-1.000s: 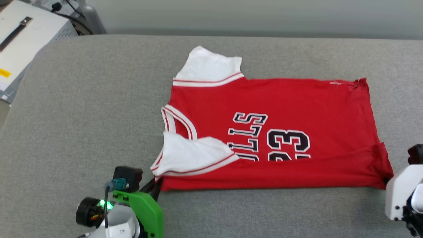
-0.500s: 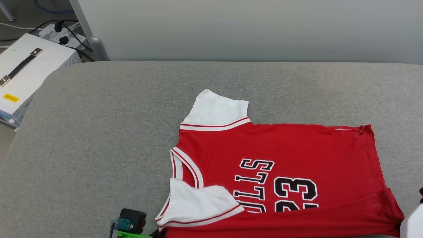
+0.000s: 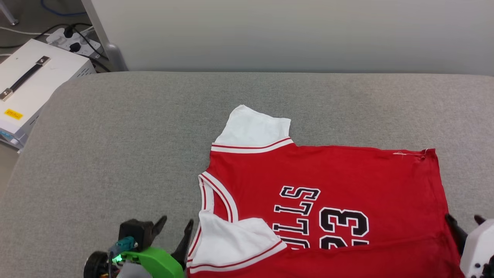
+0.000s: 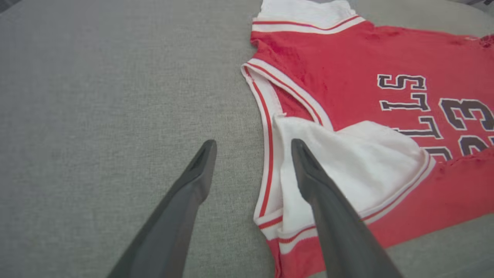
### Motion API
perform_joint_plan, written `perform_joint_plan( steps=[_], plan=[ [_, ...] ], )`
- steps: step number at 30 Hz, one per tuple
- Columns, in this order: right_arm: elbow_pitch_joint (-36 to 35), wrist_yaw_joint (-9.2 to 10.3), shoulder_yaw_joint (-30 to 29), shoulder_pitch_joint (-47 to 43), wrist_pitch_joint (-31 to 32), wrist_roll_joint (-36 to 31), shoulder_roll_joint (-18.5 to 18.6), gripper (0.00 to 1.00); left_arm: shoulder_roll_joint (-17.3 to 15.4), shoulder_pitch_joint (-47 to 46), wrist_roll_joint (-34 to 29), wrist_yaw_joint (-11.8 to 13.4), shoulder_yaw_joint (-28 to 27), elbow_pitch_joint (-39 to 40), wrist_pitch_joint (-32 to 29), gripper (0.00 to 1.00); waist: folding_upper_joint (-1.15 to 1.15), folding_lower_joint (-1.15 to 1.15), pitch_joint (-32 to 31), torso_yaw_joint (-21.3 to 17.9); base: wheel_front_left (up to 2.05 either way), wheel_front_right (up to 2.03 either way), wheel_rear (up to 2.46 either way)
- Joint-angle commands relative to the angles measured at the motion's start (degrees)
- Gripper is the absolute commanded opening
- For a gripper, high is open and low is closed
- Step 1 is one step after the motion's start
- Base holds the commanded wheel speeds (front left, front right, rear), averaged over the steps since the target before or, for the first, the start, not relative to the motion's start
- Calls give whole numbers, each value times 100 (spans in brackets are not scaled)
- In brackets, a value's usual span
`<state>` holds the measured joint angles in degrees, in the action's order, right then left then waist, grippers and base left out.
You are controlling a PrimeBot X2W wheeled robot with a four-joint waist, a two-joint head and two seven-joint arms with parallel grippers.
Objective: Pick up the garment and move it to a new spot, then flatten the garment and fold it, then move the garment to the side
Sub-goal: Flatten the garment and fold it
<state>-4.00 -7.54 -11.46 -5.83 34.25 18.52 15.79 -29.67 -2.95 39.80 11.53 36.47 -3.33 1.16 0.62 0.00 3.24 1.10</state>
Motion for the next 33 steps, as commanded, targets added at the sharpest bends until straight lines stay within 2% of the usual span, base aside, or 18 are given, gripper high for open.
perform_joint_plan(
  steps=[1,5,8,11,18,22,28,33],
  plan=[
    [-117,5,40,208,-343,22,23,100,59,-185,-138,-62,-85,46,289,100,-62,0,-15,12,0,0,0],
    [-305,5,291,418,-1273,-8,35,100,183,-335,-291,-166,-276,60,1063,100,-62,0,-44,12,0,0,0],
    [-373,5,465,481,-1790,-18,-22,100,296,-368,-410,-181,-441,53,1296,100,-62,0,-37,-21,0,0,0],
    [-404,5,602,507,-2245,-76,-78,100,443,-354,-505,-316,-620,120,1369,100,-62,0,7,-75,0,0,0],
    [-359,5,739,580,-2748,-360,-230,100,723,-379,-883,-613,-1088,233,1382,100,-62,0,164,-238,0,0,0],
    [-395,5,800,682,-2824,-389,-313,100,740,-659,-1066,-846,-1077,165,1383,100,-62,0,351,-393,0,0,0],
    [-500,5,1019,908,-2947,-492,-429,100,571,-1612,-1145,-1094,-1060,-96,923,100,-62,0,756,-753,0,0,0],
    [-574,5,1203,1127,-3083,-554,-530,100,290,-2579,-1143,-1388,-992,-490,8,100,-62,0,1175,-1122,0,0,0]
  ],
)
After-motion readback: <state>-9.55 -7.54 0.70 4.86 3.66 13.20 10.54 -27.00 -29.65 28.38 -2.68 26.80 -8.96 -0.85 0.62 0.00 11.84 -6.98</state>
